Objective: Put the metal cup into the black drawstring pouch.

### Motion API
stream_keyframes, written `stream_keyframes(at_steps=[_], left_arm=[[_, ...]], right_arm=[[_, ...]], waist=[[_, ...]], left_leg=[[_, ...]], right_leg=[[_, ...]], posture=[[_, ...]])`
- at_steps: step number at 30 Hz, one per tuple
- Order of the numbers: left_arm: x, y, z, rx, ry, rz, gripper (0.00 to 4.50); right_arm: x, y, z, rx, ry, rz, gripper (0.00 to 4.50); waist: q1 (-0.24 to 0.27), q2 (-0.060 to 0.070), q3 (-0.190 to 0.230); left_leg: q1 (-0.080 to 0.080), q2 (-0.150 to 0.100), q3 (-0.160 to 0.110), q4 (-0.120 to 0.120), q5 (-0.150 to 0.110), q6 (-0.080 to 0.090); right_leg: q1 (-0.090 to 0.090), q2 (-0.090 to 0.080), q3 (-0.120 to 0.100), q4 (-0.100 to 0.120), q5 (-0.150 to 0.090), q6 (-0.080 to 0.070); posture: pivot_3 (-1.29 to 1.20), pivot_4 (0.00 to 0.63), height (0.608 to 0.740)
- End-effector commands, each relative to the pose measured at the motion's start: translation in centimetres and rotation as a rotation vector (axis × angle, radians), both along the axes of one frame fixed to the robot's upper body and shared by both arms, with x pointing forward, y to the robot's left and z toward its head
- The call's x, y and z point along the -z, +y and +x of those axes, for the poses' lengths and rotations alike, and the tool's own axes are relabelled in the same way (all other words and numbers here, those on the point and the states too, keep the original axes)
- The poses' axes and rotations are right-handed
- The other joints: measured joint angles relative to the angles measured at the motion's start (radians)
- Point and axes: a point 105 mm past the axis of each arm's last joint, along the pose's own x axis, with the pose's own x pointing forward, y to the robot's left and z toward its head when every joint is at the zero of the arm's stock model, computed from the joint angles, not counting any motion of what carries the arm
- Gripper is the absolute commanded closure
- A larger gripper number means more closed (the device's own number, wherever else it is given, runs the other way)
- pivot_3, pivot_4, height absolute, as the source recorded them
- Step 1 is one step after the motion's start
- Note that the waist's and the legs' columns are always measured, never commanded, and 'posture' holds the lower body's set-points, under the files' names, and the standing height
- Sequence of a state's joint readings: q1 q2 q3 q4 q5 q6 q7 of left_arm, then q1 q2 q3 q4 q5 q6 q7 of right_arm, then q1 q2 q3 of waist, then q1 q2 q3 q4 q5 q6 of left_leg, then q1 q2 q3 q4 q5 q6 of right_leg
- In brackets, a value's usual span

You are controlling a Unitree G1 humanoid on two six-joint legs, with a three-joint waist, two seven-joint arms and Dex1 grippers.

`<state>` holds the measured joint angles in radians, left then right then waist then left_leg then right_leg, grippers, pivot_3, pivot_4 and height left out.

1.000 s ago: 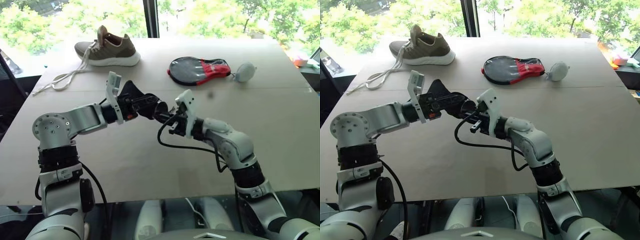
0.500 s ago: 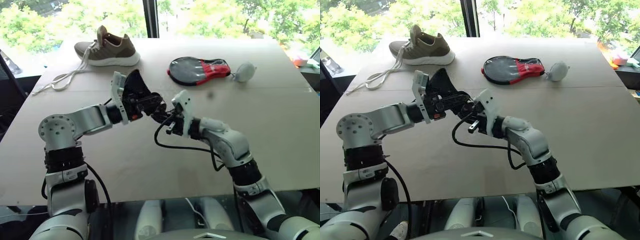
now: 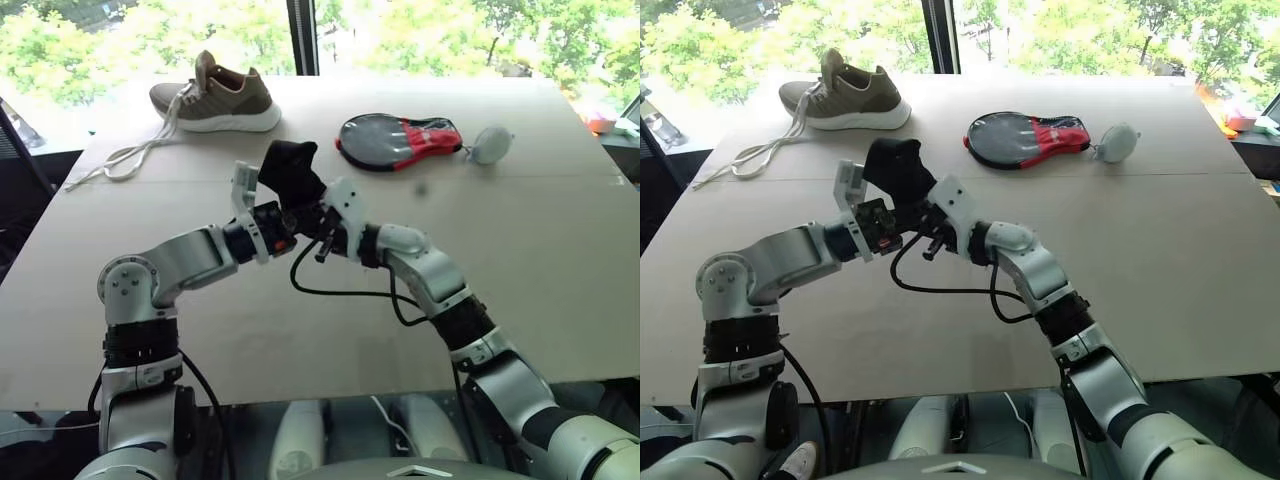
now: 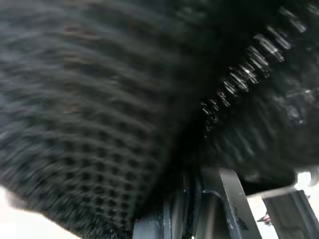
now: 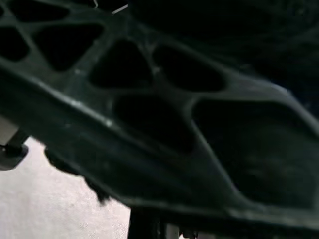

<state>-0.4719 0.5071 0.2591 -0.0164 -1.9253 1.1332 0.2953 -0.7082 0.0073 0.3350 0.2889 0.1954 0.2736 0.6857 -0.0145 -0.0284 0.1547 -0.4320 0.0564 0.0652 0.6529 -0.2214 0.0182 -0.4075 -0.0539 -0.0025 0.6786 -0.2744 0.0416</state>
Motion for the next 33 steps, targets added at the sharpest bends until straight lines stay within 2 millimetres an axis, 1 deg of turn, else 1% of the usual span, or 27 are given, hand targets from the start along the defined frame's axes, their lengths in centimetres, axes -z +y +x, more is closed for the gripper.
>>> stream_keyframes(at_steps=[1,4,7,11,13,15,17,18,19,21,25,29,33], left_arm=[[0.0,-0.1,-0.1,-0.034,0.018,-0.013,4.50],[-0.3,-0.2,0.2,-0.056,0.015,-0.020,4.50],[-0.7,0.2,0.7,-0.094,0.017,-0.041,4.50],[-0.7,0.8,1.5,-0.144,0.035,-0.060,4.50],[-0.3,0.9,1.7,-0.150,0.047,-0.051,4.50],[0.3,0.8,1.6,-0.135,0.051,-0.005,4.50],[0.2,0.4,1.4,-0.099,0.056,-0.056,4.50],[0.1,0.4,1.4,-0.091,0.059,-0.084,4.50],[0.1,0.4,1.5,-0.084,0.065,-0.106,4.50],[0.2,0.5,1.5,-0.067,0.072,-0.130,4.50],[-0.4,0.7,1.8,-0.038,0.064,-0.174,4.50],[-0.5,0.9,2.2,-0.028,0.075,-0.142,4.50],[-0.9,0.7,2.5,-0.011,0.078,-0.122,4.50]], right_arm=[[-1.5,-0.4,-0.5,-0.032,-0.081,0.035,4.47],[-0.9,-1.1,-1.1,-0.067,-0.066,0.015,4.47],[-0.7,-2.0,-1.4,-0.070,-0.060,0.003,4.47],[-0.1,-4.0,-1.4,-0.018,-0.035,-0.032,4.47],[0.3,-5.1,-1.1,0.031,-0.002,-0.050,4.47],[0.3,-6.0,-0.9,0.070,0.006,-0.064,4.47],[-0.1,-6.8,-0.8,0.101,0.031,-0.042,4.47],[-0.2,-7.1,-0.9,0.114,0.043,-0.031,3.95],[-0.4,-7.4,-0.9,0.128,0.052,-0.019,3.54],[-0.8,-7.6,-0.9,0.152,0.079,0.025,2.94],[-1.3,-7.2,-1.9,0.117,0.131,0.069,2.94],[-1.6,-6.6,-2.8,0.073,0.197,0.107,2.94],[-1.6,-6.3,-3.1,0.069,0.204,0.080,2.94]], waist=[[0.001,0.000,0.000],[0.005,0.000,0.000],[0.003,0.000,0.000],[0.003,0.000,0.000],[0.004,0.000,0.000],[0.004,0.000,0.000],[0.004,0.000,0.000],[0.004,0.000,0.000],[0.004,0.000,0.000],[0.004,0.000,0.000],[0.002,0.000,0.000],[0.003,0.000,0.000],[0.003,0.000,0.000]], left_leg=[[0.000,0.000,0.000,0.000,0.000,0.000],[0.000,-0.001,0.000,0.000,0.000,0.000],[0.000,-0.001,0.000,0.000,0.000,0.000],[0.000,-0.001,0.000,0.000,0.000,0.000],[0.000,-0.002,0.000,0.000,0.000,0.000],[0.000,-0.002,0.000,0.000,0.000,0.000],[0.000,-0.003,0.001,0.000,0.000,0.000],[0.000,-0.003,0.001,0.000,0.000,0.000],[0.000,-0.003,0.000,0.000,0.000,0.000],[0.000,-0.003,0.000,0.000,0.000,0.000],[0.000,-0.002,0.000,0.000,0.000,0.000],[0.000,-0.003,0.000,0.000,0.000,0.000],[0.000,-0.003,0.000,0.000,0.000,0.000]], right_leg=[[0.000,0.000,0.000,0.000,0.000,0.000],[0.000,0.000,-0.001,0.000,0.000,0.000],[0.000,0.001,0.000,0.000,0.000,0.000],[0.000,0.002,0.000,0.000,0.000,0.000],[0.000,0.002,0.000,0.000,0.000,0.000],[0.000,0.002,0.000,0.000,0.000,0.000],[0.000,0.002,0.000,0.000,0.000,0.000],[0.000,0.003,0.000,0.000,0.000,0.000],[0.000,0.003,0.000,0.000,0.000,0.000],[0.000,0.003,0.000,0.000,0.000,0.000],[0.000,0.004,0.000,0.000,0.000,0.000],[0.000,0.004,0.000,-0.001,0.000,0.000],[0.000,0.004,0.000,-0.001,0.000,0.000]], posture=[[0.00,0.150,0.740],[0.00,0.150,0.740],[0.00,0.150,0.740],[0.00,0.150,0.740],[0.00,0.150,0.740],[0.00,0.150,0.740],[0.00,0.150,0.740],[0.00,0.150,0.740],[0.00,0.150,0.740],[0.00,0.150,0.740],[0.00,0.150,0.740],[0.00,0.150,0.740],[0.00,0.150,0.740]])
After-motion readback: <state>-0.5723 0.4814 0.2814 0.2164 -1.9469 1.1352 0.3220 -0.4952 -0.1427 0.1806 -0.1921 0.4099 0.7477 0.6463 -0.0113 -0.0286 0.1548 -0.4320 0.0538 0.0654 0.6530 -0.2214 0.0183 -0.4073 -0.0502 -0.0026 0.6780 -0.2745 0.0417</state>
